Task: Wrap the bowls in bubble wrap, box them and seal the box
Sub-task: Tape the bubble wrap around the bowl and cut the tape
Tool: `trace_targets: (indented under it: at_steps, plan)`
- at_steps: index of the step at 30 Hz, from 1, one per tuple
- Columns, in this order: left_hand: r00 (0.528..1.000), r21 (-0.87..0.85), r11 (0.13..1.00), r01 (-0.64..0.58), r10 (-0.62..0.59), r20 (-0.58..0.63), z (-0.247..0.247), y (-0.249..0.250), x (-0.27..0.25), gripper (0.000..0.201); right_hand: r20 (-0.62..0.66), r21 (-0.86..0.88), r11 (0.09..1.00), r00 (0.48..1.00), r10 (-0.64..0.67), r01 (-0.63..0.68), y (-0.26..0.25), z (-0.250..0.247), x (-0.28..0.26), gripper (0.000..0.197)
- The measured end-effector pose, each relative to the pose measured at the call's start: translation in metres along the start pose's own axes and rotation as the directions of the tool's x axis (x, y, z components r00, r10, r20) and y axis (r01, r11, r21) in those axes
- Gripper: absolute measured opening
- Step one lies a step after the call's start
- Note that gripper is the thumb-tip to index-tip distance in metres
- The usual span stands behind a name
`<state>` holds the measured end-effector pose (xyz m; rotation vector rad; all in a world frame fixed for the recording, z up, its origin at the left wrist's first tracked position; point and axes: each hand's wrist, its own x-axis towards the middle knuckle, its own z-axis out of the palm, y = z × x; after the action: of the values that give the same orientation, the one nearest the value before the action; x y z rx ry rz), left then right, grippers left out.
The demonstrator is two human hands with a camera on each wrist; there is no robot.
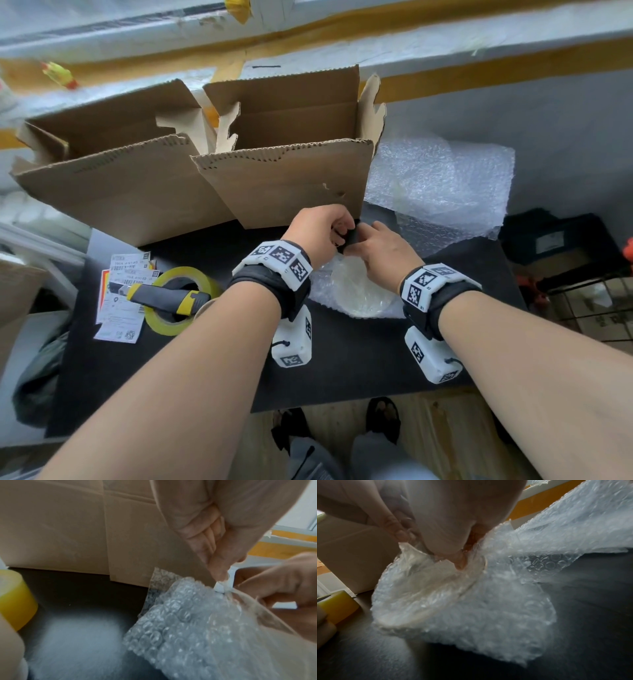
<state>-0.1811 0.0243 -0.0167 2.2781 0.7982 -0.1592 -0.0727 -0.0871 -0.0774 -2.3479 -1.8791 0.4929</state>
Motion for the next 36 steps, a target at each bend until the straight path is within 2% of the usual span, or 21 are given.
trace_targets:
  at_steps: [5, 8, 10, 14, 17, 19, 22, 24, 30, 33, 36]
  plan:
    - [0.999, 0.07, 0.998, -0.005, 0.008, -0.036, 0.013, -0.013, 0.008, 0.029, -0.017, -0.004, 0.999, 0.998, -0.053, 0.053, 0.0, -0.003, 0.002, 0.056]
    - [0.999, 0.143, 0.99, -0.013, 0.018, -0.035, 0.015, -0.02, 0.012, 0.024, -0.049, 0.028, 0.995, 0.995, -0.089, 0.091, -0.001, -0.002, 0.004, 0.05]
    - [1.0, 0.129, 0.992, 0.009, -0.007, -0.015, 0.015, -0.025, 0.015, 0.024, -0.078, 0.028, 0.994, 0.991, -0.105, 0.107, 0.0, 0.001, 0.005, 0.045]
    - [0.988, -0.006, 0.988, 0.153, -0.153, 0.003, 0.024, -0.035, 0.02, 0.028, -0.139, 0.009, 0.998, 0.988, -0.066, 0.068, 0.002, 0.008, 0.006, 0.027]
    - [0.955, -0.122, 0.949, 0.29, -0.296, -0.03, 0.027, -0.041, 0.025, 0.037, -0.161, 0.023, 0.998, 0.986, -0.05, 0.055, 0.003, 0.007, 0.007, 0.02]
    - [0.94, -0.118, 0.937, 0.328, -0.336, -0.057, 0.025, -0.043, 0.027, 0.035, -0.167, 0.026, 0.998, 0.984, -0.057, 0.062, 0.003, 0.006, 0.006, 0.017]
    - [0.956, 0.002, 0.956, 0.293, -0.293, 0.029, 0.024, -0.042, 0.029, 0.018, -0.194, 0.051, 0.995, 0.978, -0.076, 0.087, 0.002, 0.008, 0.007, 0.019]
    - [0.953, 0.04, 0.955, 0.294, -0.296, 0.07, 0.025, -0.041, 0.028, 0.015, -0.194, 0.061, 0.995, 0.979, -0.06, 0.073, 0.003, 0.01, 0.007, 0.018]
    - [0.958, -0.042, 0.968, 0.246, -0.237, 0.159, 0.028, -0.041, 0.02, 0.024, -0.138, 0.096, 0.995, 0.99, 0.044, -0.031, 0.007, 0.002, 0.004, 0.016]
    - [0.967, 0.033, 0.984, 0.174, -0.177, 0.185, 0.03, -0.042, 0.017, 0.039, -0.141, 0.114, 0.992, 0.988, 0.065, -0.049, 0.005, 0.004, 0.004, 0.016]
    - [0.946, 0.115, 0.977, 0.179, -0.203, 0.252, 0.03, -0.039, 0.018, 0.044, -0.125, 0.143, 0.984, 0.985, 0.121, -0.103, 0.007, 0.006, 0.003, 0.015]
